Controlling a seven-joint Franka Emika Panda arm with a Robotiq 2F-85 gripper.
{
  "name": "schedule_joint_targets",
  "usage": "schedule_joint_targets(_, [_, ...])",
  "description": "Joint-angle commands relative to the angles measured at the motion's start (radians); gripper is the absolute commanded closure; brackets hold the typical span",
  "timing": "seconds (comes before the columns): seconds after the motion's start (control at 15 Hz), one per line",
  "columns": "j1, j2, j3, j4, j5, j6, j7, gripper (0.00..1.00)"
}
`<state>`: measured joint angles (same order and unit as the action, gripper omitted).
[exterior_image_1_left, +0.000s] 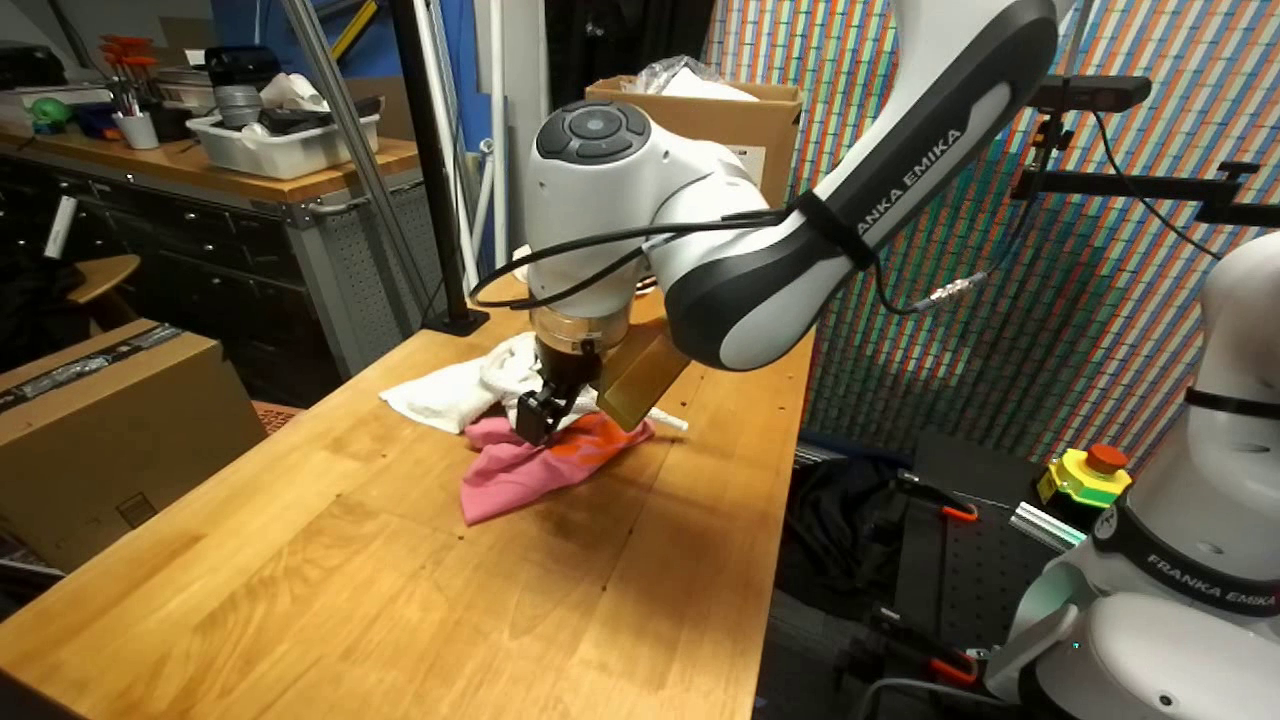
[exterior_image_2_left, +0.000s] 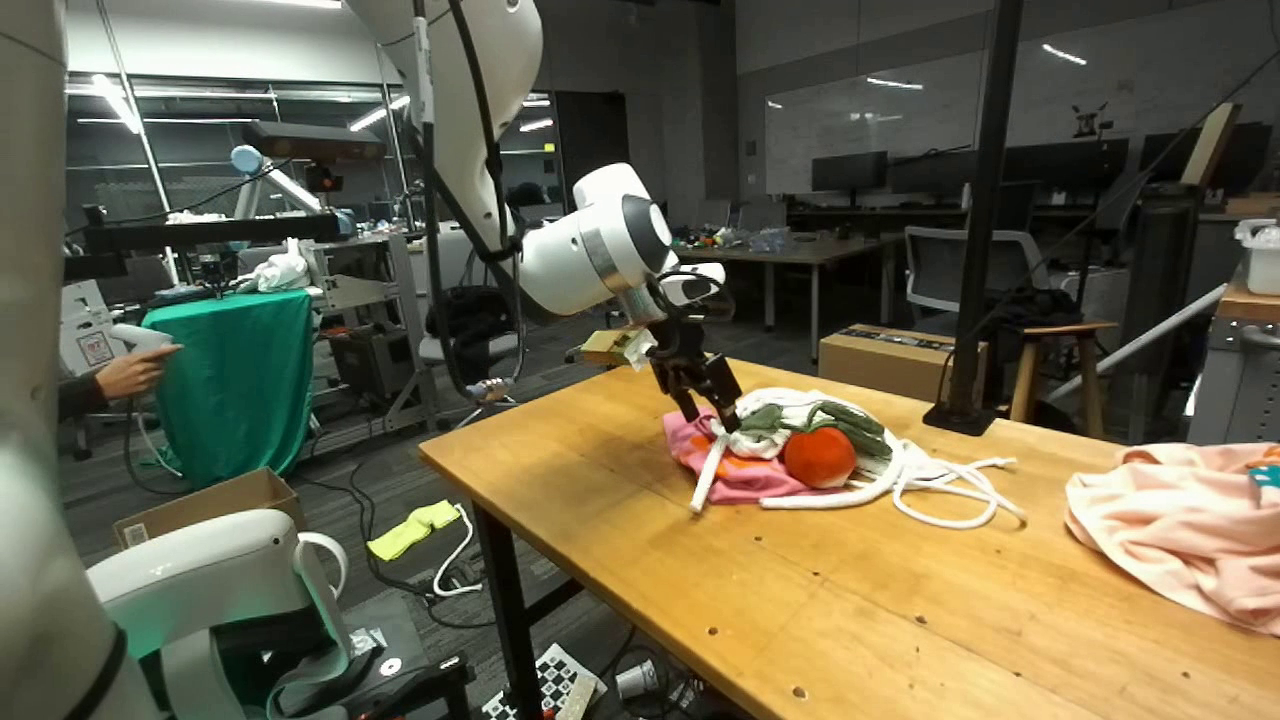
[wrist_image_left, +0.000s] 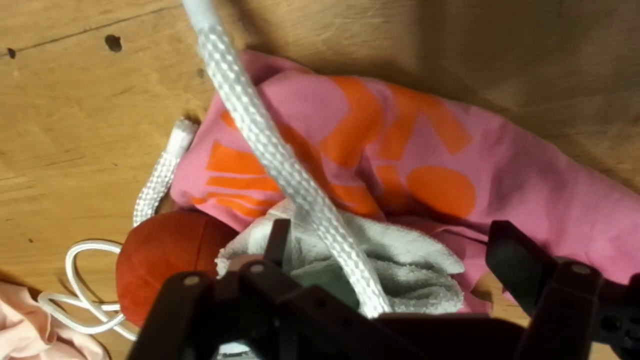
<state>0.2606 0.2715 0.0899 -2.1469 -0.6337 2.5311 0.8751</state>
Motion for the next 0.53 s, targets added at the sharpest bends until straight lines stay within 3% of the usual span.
schedule_joint_targets(0.0, [0.019,0.022,-0.036,0.034,-0.053,0.013,0.010,0.00])
schedule_joint_targets(0.33, [0.013,0.041,-0.052,0.055,-0.063,0.019,0.006,0.00])
schedule_joint_targets(0.47, [0.012,0.047,-0.056,0.061,-0.061,0.018,0.003,0.24])
